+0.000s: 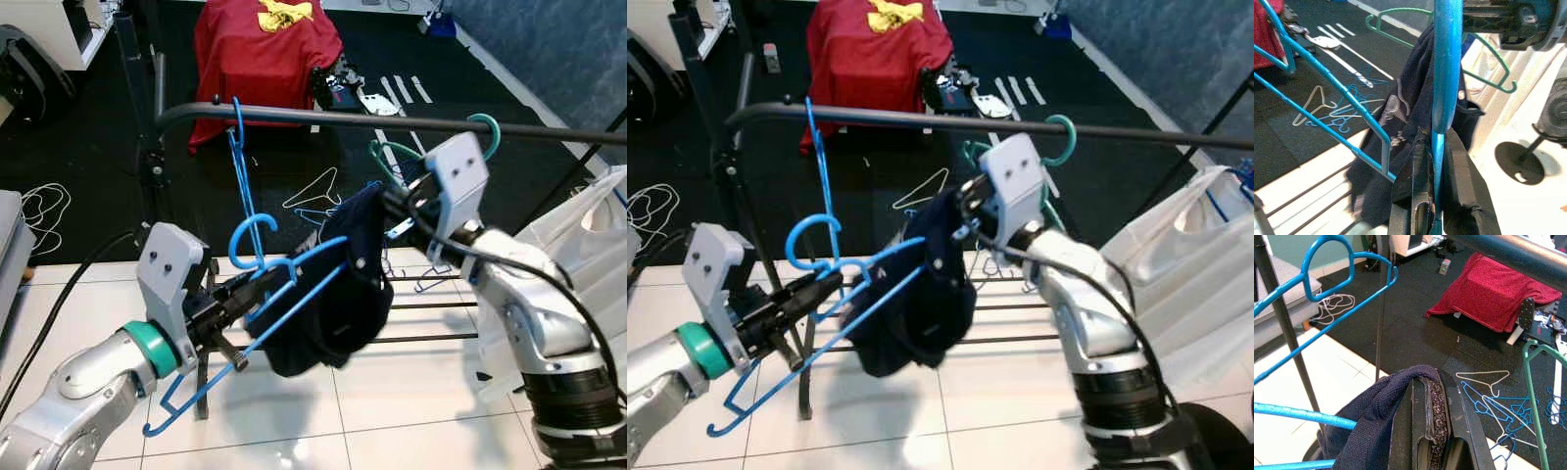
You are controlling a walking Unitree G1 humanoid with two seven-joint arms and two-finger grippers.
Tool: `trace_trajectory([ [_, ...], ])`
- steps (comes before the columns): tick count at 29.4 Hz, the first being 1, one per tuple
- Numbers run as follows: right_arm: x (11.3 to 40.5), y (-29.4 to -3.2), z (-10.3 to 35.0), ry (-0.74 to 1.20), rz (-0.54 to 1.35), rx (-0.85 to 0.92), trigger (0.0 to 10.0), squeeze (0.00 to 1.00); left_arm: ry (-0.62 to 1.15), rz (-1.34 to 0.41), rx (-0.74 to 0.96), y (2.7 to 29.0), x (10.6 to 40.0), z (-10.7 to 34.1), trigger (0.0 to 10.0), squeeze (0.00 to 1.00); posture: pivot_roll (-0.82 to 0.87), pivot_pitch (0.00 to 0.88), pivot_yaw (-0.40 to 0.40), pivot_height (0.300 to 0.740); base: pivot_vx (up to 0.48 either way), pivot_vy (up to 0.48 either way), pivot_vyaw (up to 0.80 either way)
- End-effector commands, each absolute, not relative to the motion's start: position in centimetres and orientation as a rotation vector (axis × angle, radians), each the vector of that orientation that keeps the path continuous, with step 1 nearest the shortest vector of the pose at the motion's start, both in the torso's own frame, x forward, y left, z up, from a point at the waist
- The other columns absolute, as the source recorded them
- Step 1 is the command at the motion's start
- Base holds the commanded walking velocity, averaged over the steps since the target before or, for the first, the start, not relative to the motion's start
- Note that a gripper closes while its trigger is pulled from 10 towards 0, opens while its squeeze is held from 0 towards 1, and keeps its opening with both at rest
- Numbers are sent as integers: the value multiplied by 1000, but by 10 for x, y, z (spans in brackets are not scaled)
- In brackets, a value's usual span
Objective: Hang hanger
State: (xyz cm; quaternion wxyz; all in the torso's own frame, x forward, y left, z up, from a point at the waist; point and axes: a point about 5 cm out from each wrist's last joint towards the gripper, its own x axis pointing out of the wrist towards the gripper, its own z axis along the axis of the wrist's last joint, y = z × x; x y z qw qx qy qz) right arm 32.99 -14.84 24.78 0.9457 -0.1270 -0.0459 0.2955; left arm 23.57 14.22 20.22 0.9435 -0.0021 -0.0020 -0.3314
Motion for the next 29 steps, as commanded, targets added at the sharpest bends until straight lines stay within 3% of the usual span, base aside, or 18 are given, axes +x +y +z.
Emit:
trace_trajectory([
  [1, 326, -146, 258, -139, 622, -247, 10000, 0, -21, -676, -4, 139, 235, 202, 10000, 0, -19, 76, -15, 740, 0, 0, 0],
  [12, 326, -119, 306, -278, 734, 93, 10000, 0, -13, -764, -113, 99, 240, 195, 10000, 0, -31, 68, -14, 740, 0, 0, 0],
  [20, 325, -109, 318, -264, 778, 375, 10000, 0, -76, -599, -199, 88, 266, 199, 10000, 0, -34, 70, -30, 740, 0, 0, 0],
  [23, 326, -109, 317, -253, 771, 394, 10000, 0, -88, -607, -218, 83, 269, 202, 10000, 0, -39, 70, -31, 740, 0, 0, 0],
  [27, 335, -115, 293, -224, 659, 187, 10000, 0, -109, -799, -495, 73, 260, 221, 10000, 0, -41, 70, -30, 740, 0, 0, 0],
  [29, 335, -115, 293, -224, 659, 187, 10000, 0, -109, -799, -495, 73, 260, 221, 10000, 0, -41, 70, -30, 740, 0, 0, 0],
])
